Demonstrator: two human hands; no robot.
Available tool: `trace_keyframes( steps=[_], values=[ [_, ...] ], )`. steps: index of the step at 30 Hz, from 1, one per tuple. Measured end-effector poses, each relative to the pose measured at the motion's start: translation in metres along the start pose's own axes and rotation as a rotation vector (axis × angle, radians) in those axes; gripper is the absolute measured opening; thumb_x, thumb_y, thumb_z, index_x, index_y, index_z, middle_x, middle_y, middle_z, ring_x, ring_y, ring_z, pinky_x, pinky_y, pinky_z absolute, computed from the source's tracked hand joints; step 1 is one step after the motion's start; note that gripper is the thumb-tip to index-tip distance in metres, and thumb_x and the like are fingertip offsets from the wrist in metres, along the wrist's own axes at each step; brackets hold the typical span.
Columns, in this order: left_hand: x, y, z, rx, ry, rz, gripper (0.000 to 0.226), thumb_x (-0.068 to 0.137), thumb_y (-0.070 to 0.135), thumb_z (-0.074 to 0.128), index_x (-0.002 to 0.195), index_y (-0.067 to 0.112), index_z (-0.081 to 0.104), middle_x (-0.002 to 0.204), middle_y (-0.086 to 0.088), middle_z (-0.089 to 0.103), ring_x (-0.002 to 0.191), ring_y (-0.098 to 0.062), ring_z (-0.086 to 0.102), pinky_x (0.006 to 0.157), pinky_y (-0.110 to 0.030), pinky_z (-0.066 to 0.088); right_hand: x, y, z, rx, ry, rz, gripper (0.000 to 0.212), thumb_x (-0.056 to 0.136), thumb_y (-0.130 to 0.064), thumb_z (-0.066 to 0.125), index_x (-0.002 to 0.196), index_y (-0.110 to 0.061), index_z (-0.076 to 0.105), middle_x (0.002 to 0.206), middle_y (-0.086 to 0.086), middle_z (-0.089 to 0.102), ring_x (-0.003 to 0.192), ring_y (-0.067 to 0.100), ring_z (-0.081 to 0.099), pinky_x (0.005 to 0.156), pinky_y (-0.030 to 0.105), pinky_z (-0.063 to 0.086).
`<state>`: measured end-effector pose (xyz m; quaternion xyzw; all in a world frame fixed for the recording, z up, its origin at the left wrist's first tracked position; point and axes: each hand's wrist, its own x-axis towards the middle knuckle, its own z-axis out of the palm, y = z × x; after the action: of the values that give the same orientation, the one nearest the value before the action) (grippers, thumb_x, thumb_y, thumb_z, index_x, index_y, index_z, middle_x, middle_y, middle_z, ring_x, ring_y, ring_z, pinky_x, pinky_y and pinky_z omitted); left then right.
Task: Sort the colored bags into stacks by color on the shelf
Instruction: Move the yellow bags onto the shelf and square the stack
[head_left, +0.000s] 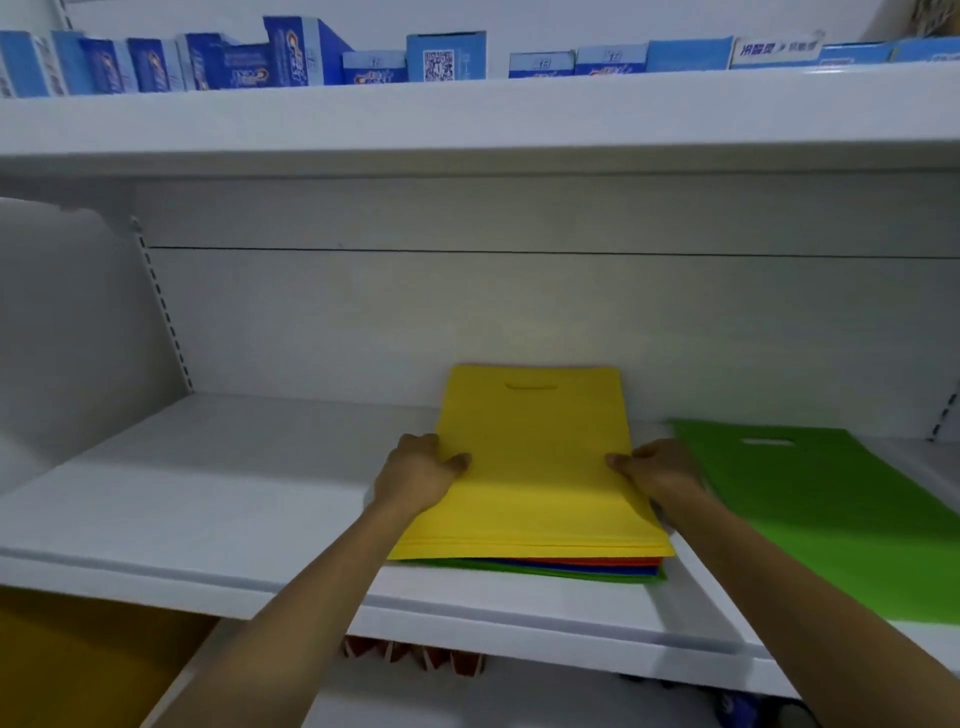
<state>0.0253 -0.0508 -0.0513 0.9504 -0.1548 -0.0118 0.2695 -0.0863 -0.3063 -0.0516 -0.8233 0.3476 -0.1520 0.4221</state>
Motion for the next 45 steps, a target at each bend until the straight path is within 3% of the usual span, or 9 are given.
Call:
trace_keyframes(
  steps=[6,10,14,20,24,29,35,38,45],
  values=[
    [-0.003,-0.004,0.006,-0.076,0.054,0.008,0.064,0.092,0.054,0.05,0.138,0.01,0.042,0.139,-0.013,0.043,0.125,-0.031,0.046,0.094,-0.037,0.041,-0.018,-0.002,0.006,-0.275,0.216,-0.204,0.033,0.093,-0.033,0.059,0.066,-0.018,0.049,0.07,0.003,0.052,0.068,0.025,0.053,0.059,0.03,0.037],
    [-0.002,-0.005,0.008,-0.076,0.059,0.021,0.066,0.092,0.054,0.05,0.142,0.012,0.038,0.139,-0.012,0.042,0.124,-0.031,0.046,0.093,-0.037,0.043,-0.03,0.005,0.012,-0.525,0.526,-0.424,0.019,0.095,-0.023,0.056,0.097,-0.016,0.073,0.098,0.01,0.065,0.071,0.032,0.062,0.067,0.031,0.039],
    [-0.002,-0.008,0.01,-0.109,0.051,0.036,0.067,0.091,0.054,0.051,0.143,0.014,0.038,0.139,-0.014,0.043,0.124,-0.033,0.047,0.095,-0.039,0.045,-0.036,0.007,0.013,-0.543,0.657,-0.727,0.024,0.08,-0.011,0.058,0.093,-0.016,0.076,0.09,0.007,0.07,0.065,0.031,0.062,0.065,0.032,0.043],
    [-0.001,-0.016,0.005,-0.374,0.064,0.041,0.059,0.09,0.046,0.059,0.138,0.013,0.048,0.14,-0.013,0.05,0.126,-0.032,0.048,0.1,-0.038,0.043,-0.049,-0.015,-0.002,0.271,0.305,-0.466,0.012,0.098,-0.013,0.051,0.094,-0.016,0.062,0.076,0.005,0.059,0.064,0.017,0.05,0.059,0.028,0.038],
    [-0.009,-0.004,-0.011,-0.585,0.205,0.077,0.034,0.089,0.033,0.065,0.116,0.012,0.062,0.125,-0.007,0.058,0.117,-0.026,0.053,0.089,-0.028,0.043,-0.062,-0.033,-0.026,0.511,0.298,-0.382,0.01,0.097,-0.013,0.054,0.091,-0.01,0.062,0.079,0.002,0.059,0.067,0.012,0.05,0.059,0.022,0.041],
    [-0.021,0.023,-0.023,-0.878,0.171,0.145,0.012,0.09,0.018,0.065,0.093,0.007,0.06,0.078,0.001,0.06,0.079,-0.02,0.055,0.065,-0.027,0.041,-0.078,-0.018,-0.049,0.567,0.343,-0.343,0.011,0.097,-0.012,0.053,0.09,-0.011,0.061,0.072,0.0,0.058,0.06,0.008,0.05,0.056,0.018,0.042],
    [-0.049,0.068,-0.007,-0.963,-0.011,0.231,0.004,0.093,0.026,0.061,0.094,0.022,0.062,0.085,0.013,0.06,0.074,0.001,0.054,0.063,-0.011,0.042,-0.108,0.024,-0.088,0.551,0.407,-0.337,0.01,0.097,-0.015,0.054,0.092,-0.015,0.062,0.081,-0.002,0.062,0.071,0.01,0.055,0.063,0.019,0.048],
    [-0.071,0.097,0.012,-0.972,-0.193,0.294,0.011,0.093,0.021,0.062,0.084,0.019,0.068,0.084,0.003,0.072,0.075,-0.013,0.065,0.062,-0.019,0.051,-0.131,0.054,-0.125,0.551,0.459,-0.306,0.012,0.097,-0.018,0.054,0.091,-0.021,0.064,0.084,-0.006,0.065,0.071,0.006,0.061,0.064,0.02,0.052],
    [-0.133,0.207,0.075,-0.908,-0.228,0.479,0.026,0.095,0.026,0.059,0.083,0.004,0.063,0.084,-0.027,0.065,0.074,-0.045,0.061,0.066,-0.044,0.048,-0.185,0.138,-0.231,0.566,0.593,-0.19,0.014,0.097,-0.021,0.053,0.107,-0.016,0.063,0.091,-0.006,0.065,0.062,-0.007,0.063,0.053,0.011,0.049]
  ],
)
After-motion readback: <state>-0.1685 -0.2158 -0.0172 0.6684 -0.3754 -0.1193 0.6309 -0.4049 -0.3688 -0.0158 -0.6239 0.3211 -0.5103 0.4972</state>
